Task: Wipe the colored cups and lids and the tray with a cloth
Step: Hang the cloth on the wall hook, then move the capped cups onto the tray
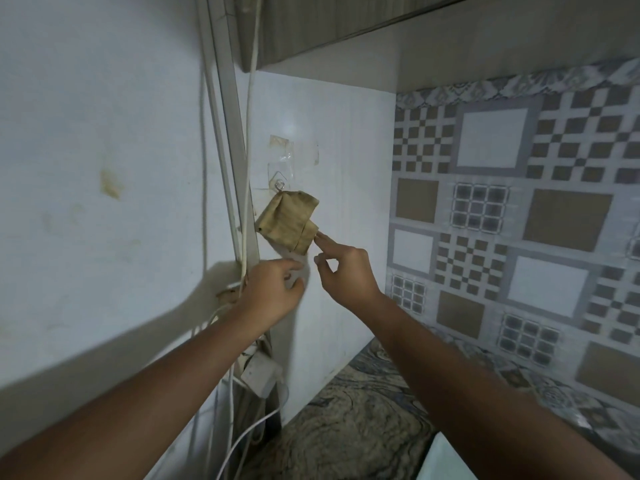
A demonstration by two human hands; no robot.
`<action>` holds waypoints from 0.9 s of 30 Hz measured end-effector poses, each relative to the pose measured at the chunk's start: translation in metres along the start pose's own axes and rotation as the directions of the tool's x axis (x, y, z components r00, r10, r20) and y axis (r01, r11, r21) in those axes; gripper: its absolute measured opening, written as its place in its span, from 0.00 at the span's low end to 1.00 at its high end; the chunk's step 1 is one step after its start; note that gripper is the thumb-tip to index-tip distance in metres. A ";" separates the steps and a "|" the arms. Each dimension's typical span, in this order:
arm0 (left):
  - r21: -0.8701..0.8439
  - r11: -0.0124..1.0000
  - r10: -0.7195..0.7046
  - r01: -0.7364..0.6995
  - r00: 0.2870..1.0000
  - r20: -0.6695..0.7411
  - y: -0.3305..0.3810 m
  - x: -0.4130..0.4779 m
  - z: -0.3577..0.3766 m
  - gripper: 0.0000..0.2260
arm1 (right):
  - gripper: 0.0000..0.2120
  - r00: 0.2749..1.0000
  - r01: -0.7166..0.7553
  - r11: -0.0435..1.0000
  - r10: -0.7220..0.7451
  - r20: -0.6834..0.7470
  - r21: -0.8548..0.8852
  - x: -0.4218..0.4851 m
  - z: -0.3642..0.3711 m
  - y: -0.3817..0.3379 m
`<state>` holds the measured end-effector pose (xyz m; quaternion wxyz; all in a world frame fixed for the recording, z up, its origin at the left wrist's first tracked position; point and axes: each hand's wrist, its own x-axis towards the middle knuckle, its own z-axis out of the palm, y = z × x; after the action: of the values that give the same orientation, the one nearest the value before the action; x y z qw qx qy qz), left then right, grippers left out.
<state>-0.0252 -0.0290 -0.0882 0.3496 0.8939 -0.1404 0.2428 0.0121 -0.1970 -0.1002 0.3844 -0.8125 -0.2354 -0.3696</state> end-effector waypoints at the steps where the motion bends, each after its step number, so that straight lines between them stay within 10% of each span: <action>1: -0.001 1.000 0.004 -0.004 1.000 0.004 0.000 -0.001 0.001 0.15 | 0.07 1.000 -0.010 1.000 0.010 0.000 0.002 -0.002 -0.001 0.000; 9: -0.017 1.000 0.018 -0.017 0.997 0.079 0.005 -0.015 0.025 0.16 | 0.22 0.974 -0.203 0.977 0.209 0.091 -0.068 -0.034 -0.014 0.006; 27: -0.035 0.981 0.176 -0.191 0.798 0.577 0.068 -0.086 0.244 0.23 | 0.26 0.640 -0.614 0.559 0.766 0.062 -0.557 -0.228 -0.147 0.100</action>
<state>-0.0443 -0.2397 -0.2515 0.2544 0.9117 -0.3225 -0.0053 -0.1232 -0.3966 -0.2598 0.2411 -0.9525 0.1528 -0.1063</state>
